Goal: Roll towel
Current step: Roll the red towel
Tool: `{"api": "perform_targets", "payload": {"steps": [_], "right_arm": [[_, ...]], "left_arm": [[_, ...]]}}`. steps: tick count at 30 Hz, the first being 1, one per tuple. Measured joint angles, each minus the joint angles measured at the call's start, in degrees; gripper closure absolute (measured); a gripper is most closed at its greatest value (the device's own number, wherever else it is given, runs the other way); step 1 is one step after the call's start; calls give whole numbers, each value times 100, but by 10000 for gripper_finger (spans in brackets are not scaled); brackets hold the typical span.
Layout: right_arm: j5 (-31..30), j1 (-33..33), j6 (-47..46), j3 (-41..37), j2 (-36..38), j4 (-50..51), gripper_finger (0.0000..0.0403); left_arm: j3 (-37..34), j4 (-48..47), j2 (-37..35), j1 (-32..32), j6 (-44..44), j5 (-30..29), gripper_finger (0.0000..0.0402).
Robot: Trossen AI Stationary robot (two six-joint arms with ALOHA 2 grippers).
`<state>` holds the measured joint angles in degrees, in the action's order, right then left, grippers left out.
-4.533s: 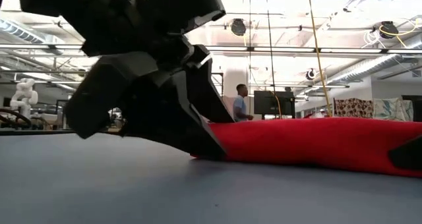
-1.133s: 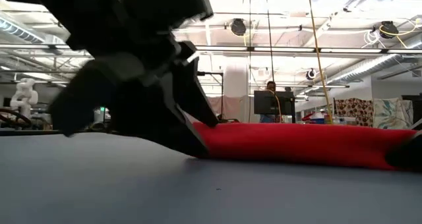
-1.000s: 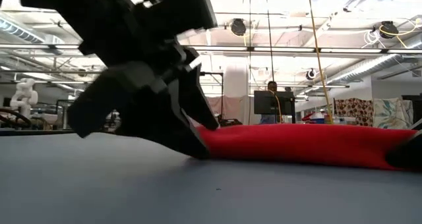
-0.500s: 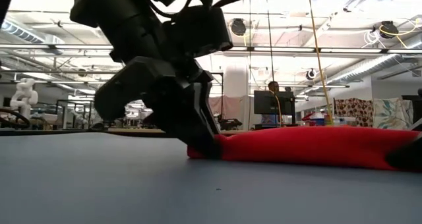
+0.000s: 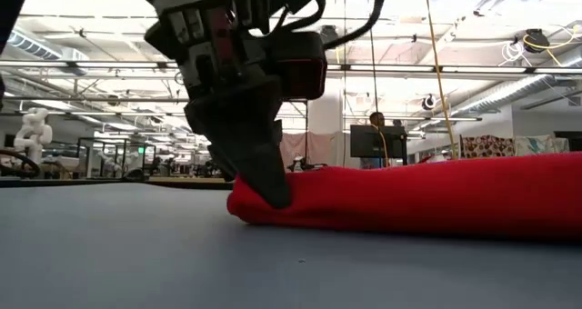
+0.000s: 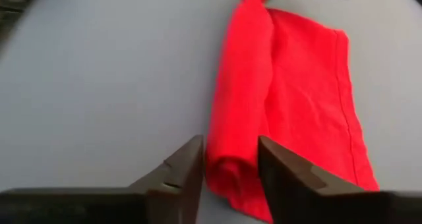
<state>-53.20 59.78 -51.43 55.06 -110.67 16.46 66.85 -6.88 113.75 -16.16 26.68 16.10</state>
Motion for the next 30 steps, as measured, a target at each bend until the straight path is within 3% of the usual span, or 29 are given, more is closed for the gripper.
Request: {"api": "perform_targets", "payload": {"steps": [6,12,20,30], "right_arm": [[-156,116,194,60,-72,-6,211],[-594,116,589,87,-123,-207,167],[-944,103,1561,431,-20,-214,161],[-778,-87,298,101,-41,-201,164]], "left_arm": [[-2,9,17,225,152,249,376],[-4,11,24,505,452,962,388],[-11,-30,28,739,301,1258,388],[-11,-6,28,784,295,1267,388]]}}
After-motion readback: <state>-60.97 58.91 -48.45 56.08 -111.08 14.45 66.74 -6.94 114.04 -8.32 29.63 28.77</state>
